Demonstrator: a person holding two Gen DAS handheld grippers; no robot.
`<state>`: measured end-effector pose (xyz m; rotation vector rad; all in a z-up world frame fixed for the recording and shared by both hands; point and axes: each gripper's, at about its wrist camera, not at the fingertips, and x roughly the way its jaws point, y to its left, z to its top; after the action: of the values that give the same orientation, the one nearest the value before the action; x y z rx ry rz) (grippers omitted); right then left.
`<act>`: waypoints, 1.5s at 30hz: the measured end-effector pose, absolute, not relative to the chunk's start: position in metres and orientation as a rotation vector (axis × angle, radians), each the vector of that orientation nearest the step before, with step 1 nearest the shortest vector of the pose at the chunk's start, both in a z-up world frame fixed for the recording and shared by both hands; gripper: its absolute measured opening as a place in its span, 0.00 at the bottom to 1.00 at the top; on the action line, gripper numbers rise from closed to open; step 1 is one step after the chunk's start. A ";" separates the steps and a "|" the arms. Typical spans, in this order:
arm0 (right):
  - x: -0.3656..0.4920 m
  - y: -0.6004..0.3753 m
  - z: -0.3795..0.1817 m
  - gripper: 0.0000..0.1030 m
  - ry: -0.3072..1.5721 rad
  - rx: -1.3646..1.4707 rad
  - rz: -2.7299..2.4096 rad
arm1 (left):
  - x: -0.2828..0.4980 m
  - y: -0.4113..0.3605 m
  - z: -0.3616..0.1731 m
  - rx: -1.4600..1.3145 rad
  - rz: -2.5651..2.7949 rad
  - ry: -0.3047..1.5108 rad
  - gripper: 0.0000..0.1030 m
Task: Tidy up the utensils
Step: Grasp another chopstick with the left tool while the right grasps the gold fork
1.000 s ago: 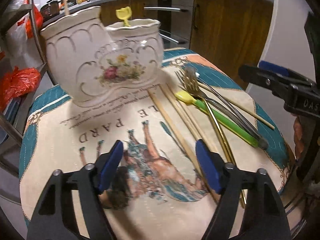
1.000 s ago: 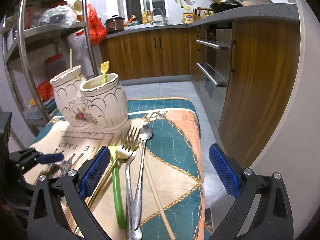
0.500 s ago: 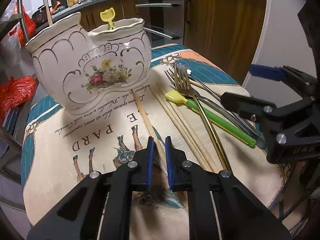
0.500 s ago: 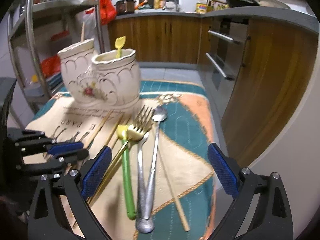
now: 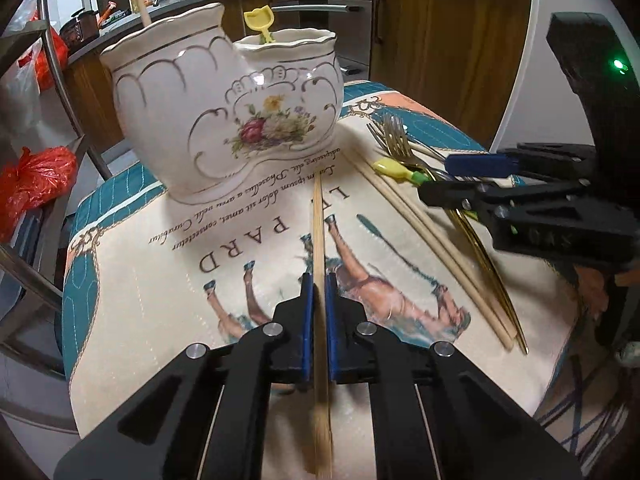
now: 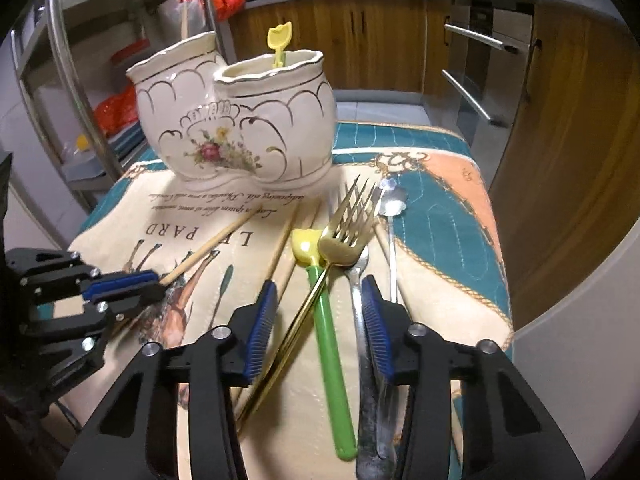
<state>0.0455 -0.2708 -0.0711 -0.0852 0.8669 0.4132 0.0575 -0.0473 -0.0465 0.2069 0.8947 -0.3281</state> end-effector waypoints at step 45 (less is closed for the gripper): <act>0.024 -0.266 -0.046 0.06 0.748 -0.079 0.492 | 0.066 -0.044 -0.047 0.161 -0.400 0.898 0.06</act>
<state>0.0242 -0.2664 -0.0465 -0.0792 0.7482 0.4924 0.0664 -0.0438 -0.0467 0.1606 0.8980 -0.3998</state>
